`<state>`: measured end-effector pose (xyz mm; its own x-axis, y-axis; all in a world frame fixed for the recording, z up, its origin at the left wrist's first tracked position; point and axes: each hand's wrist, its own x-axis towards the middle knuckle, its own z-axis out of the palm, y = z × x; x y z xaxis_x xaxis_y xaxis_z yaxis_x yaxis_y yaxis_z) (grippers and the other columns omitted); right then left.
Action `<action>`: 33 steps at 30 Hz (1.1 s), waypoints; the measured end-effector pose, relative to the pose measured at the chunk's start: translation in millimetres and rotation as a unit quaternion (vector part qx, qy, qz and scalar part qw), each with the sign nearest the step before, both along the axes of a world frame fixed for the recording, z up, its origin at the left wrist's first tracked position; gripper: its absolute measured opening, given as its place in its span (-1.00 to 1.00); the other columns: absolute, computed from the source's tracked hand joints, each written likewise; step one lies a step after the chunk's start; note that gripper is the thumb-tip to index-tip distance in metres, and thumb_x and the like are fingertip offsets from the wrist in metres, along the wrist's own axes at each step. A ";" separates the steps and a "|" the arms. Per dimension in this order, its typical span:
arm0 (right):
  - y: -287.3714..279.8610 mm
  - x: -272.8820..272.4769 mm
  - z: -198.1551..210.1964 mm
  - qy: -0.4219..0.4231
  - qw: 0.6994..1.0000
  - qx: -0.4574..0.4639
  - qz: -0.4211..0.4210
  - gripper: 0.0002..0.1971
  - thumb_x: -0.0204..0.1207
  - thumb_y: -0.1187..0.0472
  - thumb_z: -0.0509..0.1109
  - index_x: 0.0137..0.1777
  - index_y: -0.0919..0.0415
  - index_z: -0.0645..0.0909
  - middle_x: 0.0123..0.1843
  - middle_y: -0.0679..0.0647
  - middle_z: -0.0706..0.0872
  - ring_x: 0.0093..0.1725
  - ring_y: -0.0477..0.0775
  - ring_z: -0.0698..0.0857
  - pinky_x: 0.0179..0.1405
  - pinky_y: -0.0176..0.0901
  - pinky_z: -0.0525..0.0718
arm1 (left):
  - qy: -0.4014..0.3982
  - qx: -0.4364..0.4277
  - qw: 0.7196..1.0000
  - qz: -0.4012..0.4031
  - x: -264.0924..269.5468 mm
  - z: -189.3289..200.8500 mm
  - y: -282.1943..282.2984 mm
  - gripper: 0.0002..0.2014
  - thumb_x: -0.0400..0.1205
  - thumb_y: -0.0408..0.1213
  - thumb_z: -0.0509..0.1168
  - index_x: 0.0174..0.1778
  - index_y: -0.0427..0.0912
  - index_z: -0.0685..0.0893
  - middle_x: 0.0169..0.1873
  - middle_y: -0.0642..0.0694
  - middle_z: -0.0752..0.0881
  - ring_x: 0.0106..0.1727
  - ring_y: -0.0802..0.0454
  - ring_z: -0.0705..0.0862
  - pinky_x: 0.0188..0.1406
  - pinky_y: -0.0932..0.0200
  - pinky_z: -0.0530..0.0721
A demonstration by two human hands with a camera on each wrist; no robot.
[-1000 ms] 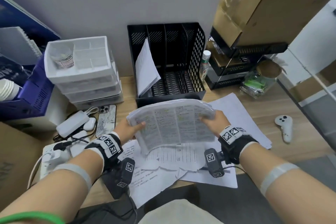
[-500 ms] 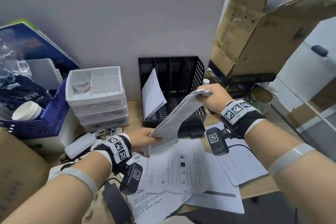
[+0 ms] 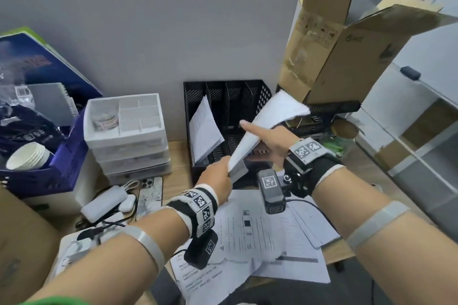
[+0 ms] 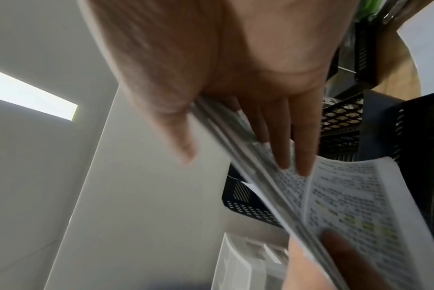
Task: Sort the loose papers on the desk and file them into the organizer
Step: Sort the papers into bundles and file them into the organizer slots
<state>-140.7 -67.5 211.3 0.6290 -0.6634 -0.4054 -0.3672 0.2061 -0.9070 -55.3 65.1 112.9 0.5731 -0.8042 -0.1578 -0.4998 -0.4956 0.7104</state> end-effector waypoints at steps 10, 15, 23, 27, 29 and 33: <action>-57.7 31.8 3.6 0.094 0.988 -0.122 -0.007 -0.39 0.29 0.15 0.52 0.36 0.37 0.57 0.31 0.34 0.68 0.21 0.34 0.74 0.10 0.20 0.79 | 0.023 -0.069 0.997 -0.037 -2.4 -22.3 -31.6 0.07 0.41 -0.58 0.21 0.70 0.24 -0.19 0.58 -0.18 0.32 0.45 -0.25 0.55 0.42 -0.19 0.60; -75.3 60.3 12.3 0.098 0.990 -0.094 0.049 -0.63 0.56 0.31 0.38 0.34 0.40 0.51 0.28 0.26 0.70 0.25 0.29 0.71 0.24 0.15 0.72 | 0.027 -0.038 0.999 0.021 3.5 -25.6 -57.9 0.08 0.54 -0.52 0.30 0.71 0.03 -0.36 0.72 -0.12 0.00 0.46 -0.27 0.53 0.39 -0.10 0.62; -115.2 111.7 -4.0 0.089 0.980 -0.107 0.143 -0.65 0.56 0.33 0.37 0.34 0.36 0.54 0.28 0.22 0.72 0.23 0.25 0.73 0.26 0.21 0.71 | 0.007 -0.009 0.995 0.098 26.9 -41.6 -96.1 0.04 0.54 -0.40 0.37 0.73 -0.12 -0.27 0.72 -0.08 -0.13 0.62 -0.23 0.35 0.55 -0.01 0.44; -132.2 133.4 -14.8 0.070 0.977 -0.113 0.168 -0.63 0.56 0.31 0.35 0.36 0.31 0.52 0.33 0.25 0.69 0.25 0.27 0.71 0.25 0.24 0.71 | -0.042 0.025 0.988 0.147 44.7 -46.9 -111.4 0.00 0.50 -0.33 0.43 0.72 -0.21 -0.10 0.59 -0.24 0.07 0.55 -0.28 0.39 0.56 -0.02 0.42; -137.8 139.8 -20.3 0.076 0.970 -0.157 0.167 -0.56 0.57 0.26 0.36 0.44 0.31 0.47 0.35 0.19 0.66 0.28 0.24 0.67 0.31 0.10 0.67 | -0.018 0.041 0.986 0.162 54.6 -49.8 -118.1 -0.04 0.50 -0.28 0.45 0.71 -0.18 -0.03 0.54 -0.27 0.19 0.51 -0.29 0.42 0.55 -0.05 0.42; -136.4 144.6 -39.1 0.071 0.957 -0.205 0.192 -0.52 0.62 0.20 0.32 0.52 0.29 0.40 0.42 0.18 0.61 0.40 0.21 0.59 0.20 -0.20 0.52 | 0.030 0.087 0.978 0.189 67.8 -59.1 -128.9 -0.28 0.55 -0.03 0.37 0.61 -0.09 0.28 0.40 -0.24 0.61 0.34 -0.26 0.64 0.37 -0.17 0.64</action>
<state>3.9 -203.9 172.1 0.8165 -0.5160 -0.2591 -0.4693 -0.3317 -0.8183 12.5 -63.8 53.8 0.8094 -0.4954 -0.3153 -0.2186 -0.7524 0.6213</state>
